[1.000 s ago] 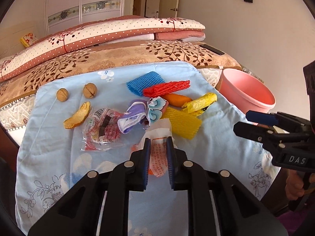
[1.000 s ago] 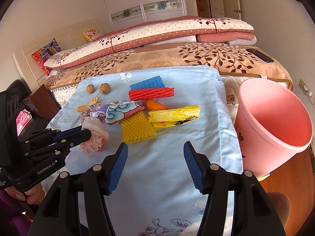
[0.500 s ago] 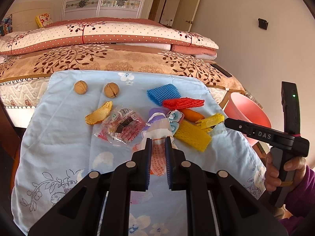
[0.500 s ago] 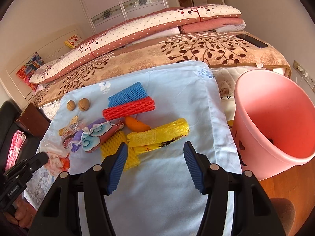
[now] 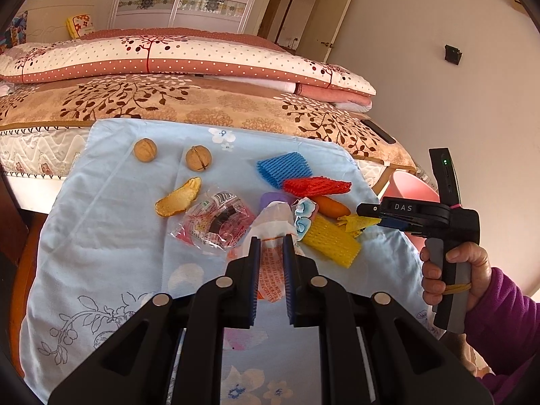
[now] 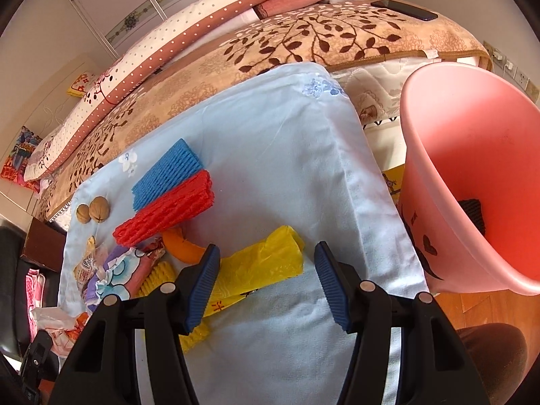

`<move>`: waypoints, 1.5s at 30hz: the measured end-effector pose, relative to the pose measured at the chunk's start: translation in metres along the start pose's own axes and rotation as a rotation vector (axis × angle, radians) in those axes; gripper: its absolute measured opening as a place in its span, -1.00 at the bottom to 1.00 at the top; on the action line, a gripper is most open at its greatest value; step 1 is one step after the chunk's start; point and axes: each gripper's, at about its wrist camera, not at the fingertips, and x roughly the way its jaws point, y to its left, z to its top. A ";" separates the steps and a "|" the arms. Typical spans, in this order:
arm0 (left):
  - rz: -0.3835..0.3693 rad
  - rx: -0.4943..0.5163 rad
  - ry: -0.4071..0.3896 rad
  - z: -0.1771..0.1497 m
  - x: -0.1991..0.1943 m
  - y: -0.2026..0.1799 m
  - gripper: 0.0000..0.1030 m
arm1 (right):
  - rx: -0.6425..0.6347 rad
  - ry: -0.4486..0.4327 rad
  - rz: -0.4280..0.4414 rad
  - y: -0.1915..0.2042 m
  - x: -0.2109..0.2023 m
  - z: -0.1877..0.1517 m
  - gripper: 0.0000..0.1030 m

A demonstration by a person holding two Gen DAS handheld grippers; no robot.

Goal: Collect trash
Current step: 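Carry the wrapper and yellow bag over the pink bucket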

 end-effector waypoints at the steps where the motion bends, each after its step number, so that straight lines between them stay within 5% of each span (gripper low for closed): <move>1: 0.000 -0.001 0.000 0.000 0.000 0.000 -0.75 | -0.006 0.006 -0.001 0.001 0.001 0.000 -0.12; 4: 0.000 -0.005 0.004 0.000 0.002 -0.001 -0.75 | 0.000 0.006 0.011 0.000 -0.001 -0.001 -0.47; 10: 0.002 0.005 -0.002 0.003 0.001 -0.005 -0.75 | -0.029 -0.042 0.040 0.003 -0.022 -0.007 -0.73; 29: -0.015 0.046 -0.045 0.027 -0.006 -0.041 -0.75 | -0.166 -0.354 -0.017 0.005 -0.128 -0.023 -0.75; 45: -0.098 0.095 -0.076 0.064 0.019 -0.109 -0.75 | -0.126 -0.474 -0.057 -0.033 -0.164 -0.016 -0.75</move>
